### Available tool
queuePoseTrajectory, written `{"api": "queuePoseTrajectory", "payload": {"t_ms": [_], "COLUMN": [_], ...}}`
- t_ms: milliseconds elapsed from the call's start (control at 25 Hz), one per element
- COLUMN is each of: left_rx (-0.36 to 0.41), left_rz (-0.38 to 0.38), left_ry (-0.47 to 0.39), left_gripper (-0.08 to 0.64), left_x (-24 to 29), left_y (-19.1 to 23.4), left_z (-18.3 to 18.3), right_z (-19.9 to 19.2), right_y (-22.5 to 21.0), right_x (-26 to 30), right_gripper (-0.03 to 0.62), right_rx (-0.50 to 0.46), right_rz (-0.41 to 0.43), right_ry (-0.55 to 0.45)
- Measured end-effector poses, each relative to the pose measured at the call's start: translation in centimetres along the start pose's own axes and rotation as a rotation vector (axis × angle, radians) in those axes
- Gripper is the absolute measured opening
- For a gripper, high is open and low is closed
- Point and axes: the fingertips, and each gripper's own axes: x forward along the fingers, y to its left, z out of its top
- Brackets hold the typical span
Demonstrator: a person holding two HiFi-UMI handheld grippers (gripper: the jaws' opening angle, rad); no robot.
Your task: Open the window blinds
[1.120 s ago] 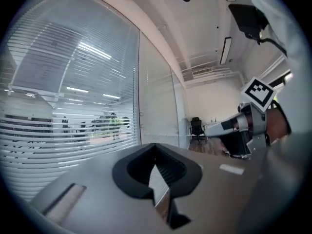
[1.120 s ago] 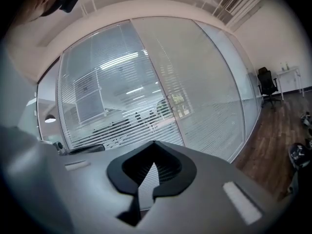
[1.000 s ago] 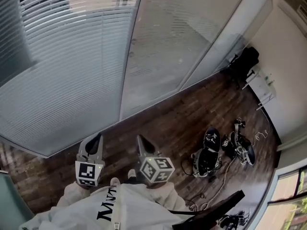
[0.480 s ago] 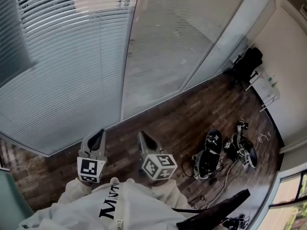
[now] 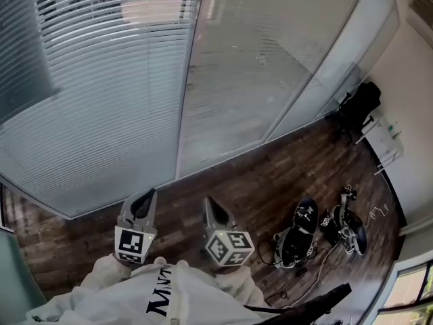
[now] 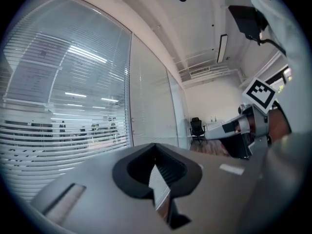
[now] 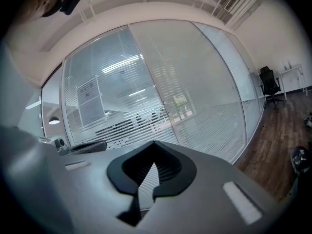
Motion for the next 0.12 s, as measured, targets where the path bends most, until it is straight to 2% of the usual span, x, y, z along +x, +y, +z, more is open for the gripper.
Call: {"api": "queuePoseTrajectory", "payload": {"t_ms": [120], "left_rx": [0.005], "left_rz": [0.003], "left_ry": [0.008], "left_gripper": [0.000], "left_x": [0.06], "left_y": [-0.16], "left_z": [-0.09], "right_z": [0.00], "right_y": [-0.40], "right_x": [-0.29], "right_gripper": [0.000], "right_rx": [0.002], "right_rz": [-0.004], "right_ry": [-0.002]}}
